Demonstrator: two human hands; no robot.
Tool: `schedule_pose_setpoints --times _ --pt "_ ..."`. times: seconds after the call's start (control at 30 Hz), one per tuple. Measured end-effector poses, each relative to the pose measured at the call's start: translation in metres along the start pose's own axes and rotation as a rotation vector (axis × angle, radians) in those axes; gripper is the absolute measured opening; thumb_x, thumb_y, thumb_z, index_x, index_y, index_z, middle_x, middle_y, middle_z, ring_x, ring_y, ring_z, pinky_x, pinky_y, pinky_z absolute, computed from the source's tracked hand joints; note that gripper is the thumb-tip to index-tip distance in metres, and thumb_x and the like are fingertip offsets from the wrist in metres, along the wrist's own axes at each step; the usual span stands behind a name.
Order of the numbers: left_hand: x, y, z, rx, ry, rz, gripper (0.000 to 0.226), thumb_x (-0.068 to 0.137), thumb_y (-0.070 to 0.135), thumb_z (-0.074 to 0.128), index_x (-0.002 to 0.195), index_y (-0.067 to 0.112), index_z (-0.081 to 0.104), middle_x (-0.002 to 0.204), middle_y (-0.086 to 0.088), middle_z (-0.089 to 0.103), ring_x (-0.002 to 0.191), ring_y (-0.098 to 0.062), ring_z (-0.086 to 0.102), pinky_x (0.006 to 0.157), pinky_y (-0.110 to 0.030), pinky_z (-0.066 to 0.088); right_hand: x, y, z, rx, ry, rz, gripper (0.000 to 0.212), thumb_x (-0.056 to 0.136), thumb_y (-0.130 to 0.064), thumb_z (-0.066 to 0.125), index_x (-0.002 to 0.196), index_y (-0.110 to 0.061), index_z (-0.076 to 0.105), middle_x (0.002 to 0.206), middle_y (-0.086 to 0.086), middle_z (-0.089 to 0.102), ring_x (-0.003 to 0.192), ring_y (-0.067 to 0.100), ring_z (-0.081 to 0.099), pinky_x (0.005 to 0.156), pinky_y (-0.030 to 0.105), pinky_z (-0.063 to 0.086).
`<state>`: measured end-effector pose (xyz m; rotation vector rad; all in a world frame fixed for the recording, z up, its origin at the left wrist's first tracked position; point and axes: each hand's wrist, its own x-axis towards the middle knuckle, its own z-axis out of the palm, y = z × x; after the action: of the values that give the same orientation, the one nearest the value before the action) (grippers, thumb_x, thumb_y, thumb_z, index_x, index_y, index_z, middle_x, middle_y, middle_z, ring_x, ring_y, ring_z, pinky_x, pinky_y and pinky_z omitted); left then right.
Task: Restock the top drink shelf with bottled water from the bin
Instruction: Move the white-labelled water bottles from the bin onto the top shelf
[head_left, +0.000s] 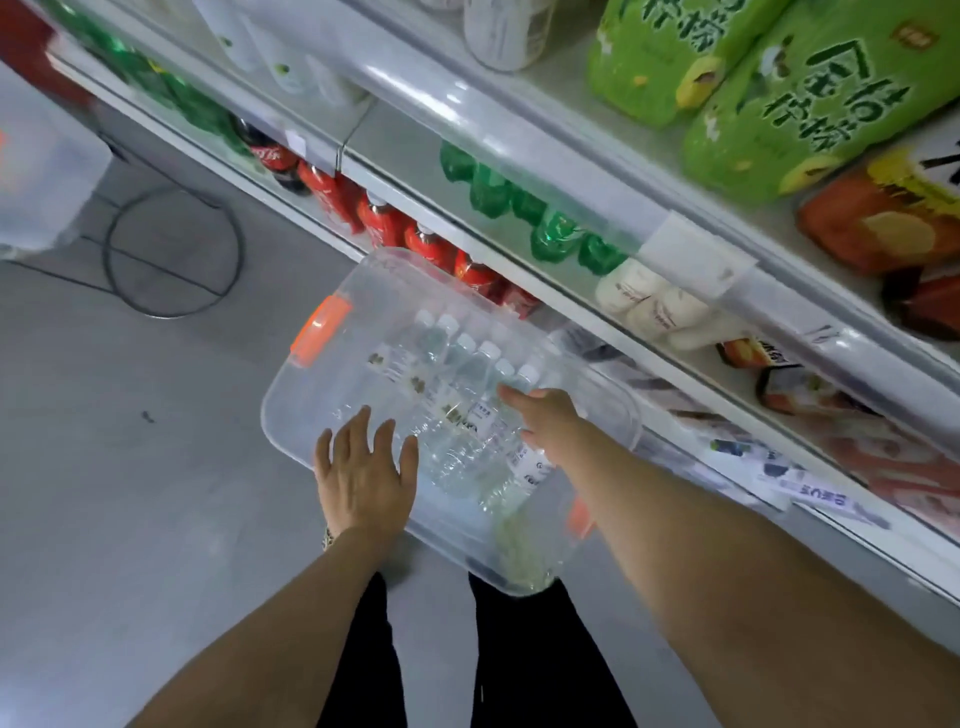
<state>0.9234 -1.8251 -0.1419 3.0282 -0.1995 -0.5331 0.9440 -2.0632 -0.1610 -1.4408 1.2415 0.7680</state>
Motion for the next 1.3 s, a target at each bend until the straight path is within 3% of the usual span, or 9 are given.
schedule_pose_setpoints --times 0.13,0.3,0.47,0.7,0.83,0.97,1.07,1.17,1.3 --pt "0.001 -0.001 0.005 0.011 0.016 -0.015 0.055 0.099 0.051 0.03 0.12 0.02 0.07 0.141 -0.009 0.056 0.123 -0.029 0.055 0.116 -0.047 0.024 0.016 -0.009 0.011 0.067 0.054 0.089 0.099 0.074 -0.064 0.08 0.145 -0.004 0.046 0.099 0.005 0.061 0.084 0.023 0.066 0.083 0.035 0.057" --pt "0.002 -0.004 0.008 0.011 0.017 -0.015 0.056 0.1 0.053 0.028 0.123 0.022 0.068 0.143 -0.008 0.054 0.127 -0.027 0.052 0.117 -0.045 0.021 0.025 -0.009 0.037 0.021 0.148 0.094 0.103 0.077 -0.063 0.078 0.149 -0.003 0.036 0.14 0.013 0.052 0.127 0.03 0.057 0.107 0.041 0.05" --pt "0.002 -0.005 0.005 0.01 -0.022 0.005 0.061 0.1 0.056 0.022 0.129 0.021 0.063 0.149 -0.008 0.049 0.135 -0.025 0.046 0.118 -0.045 0.02 0.015 0.005 0.045 0.088 0.203 -0.006 0.097 0.075 -0.045 0.089 0.15 -0.009 0.038 0.144 0.013 0.052 0.119 0.032 0.06 0.102 0.048 0.052" --pt "0.008 -0.022 -0.024 -0.244 -0.322 0.098 0.064 0.102 0.056 0.014 0.151 0.022 0.039 0.159 -0.004 0.034 0.147 -0.023 0.029 0.122 -0.042 0.016 -0.061 0.018 0.03 0.351 0.251 -0.193 0.089 0.069 -0.019 0.095 0.145 -0.014 0.047 0.143 0.009 0.057 0.123 0.03 0.06 0.091 0.042 0.054" --pt "0.003 -0.018 -0.077 -0.548 -0.341 0.138 0.054 0.105 0.048 0.02 0.136 0.02 0.054 0.142 -0.007 0.055 0.13 -0.032 0.047 0.11 -0.043 0.034 -0.122 0.017 0.014 0.575 0.269 -0.326 0.073 0.066 -0.008 0.095 0.129 -0.01 0.058 0.139 0.009 0.061 0.116 0.03 0.065 0.081 0.037 0.058" --pt "-0.018 -0.001 -0.149 -0.806 -0.335 0.245 0.057 0.103 0.058 0.021 0.139 0.029 0.054 0.146 0.001 0.052 0.135 -0.025 0.044 0.115 -0.045 0.031 -0.193 0.003 -0.016 0.673 0.303 -0.495 0.061 0.063 0.0 0.093 0.114 -0.014 0.064 0.127 0.01 0.069 0.111 0.026 0.068 0.1 0.046 0.054" --pt "-0.035 0.022 -0.207 -0.951 -0.323 0.391 0.059 0.102 0.061 0.021 0.148 0.033 0.045 0.156 0.006 0.039 0.146 -0.019 0.031 0.121 -0.037 0.019 -0.253 -0.014 -0.041 0.665 0.354 -0.675 0.052 0.064 0.003 0.092 0.104 -0.019 0.068 0.111 0.008 0.076 0.103 0.027 0.072 0.086 0.041 0.06" --pt "-0.055 0.05 -0.265 -0.983 -0.275 0.532 0.056 0.102 0.061 0.017 0.145 0.041 0.046 0.155 0.007 0.039 0.145 -0.017 0.032 0.11 -0.03 0.021 -0.324 -0.033 -0.071 0.639 0.428 -0.848 0.049 0.062 -0.004 0.094 0.099 -0.025 0.07 0.097 -0.005 0.077 0.098 0.022 0.072 0.072 0.033 0.059" --pt "-0.079 0.085 -0.34 -1.052 -0.244 0.732 0.054 0.103 0.06 0.013 0.144 0.045 0.046 0.153 0.008 0.041 0.14 -0.013 0.035 0.102 -0.026 0.021 -0.424 -0.055 -0.113 0.61 0.547 -1.072 0.048 0.062 -0.008 0.095 0.103 -0.019 0.073 0.104 0.005 0.077 0.102 0.028 0.073 0.089 0.045 0.059"
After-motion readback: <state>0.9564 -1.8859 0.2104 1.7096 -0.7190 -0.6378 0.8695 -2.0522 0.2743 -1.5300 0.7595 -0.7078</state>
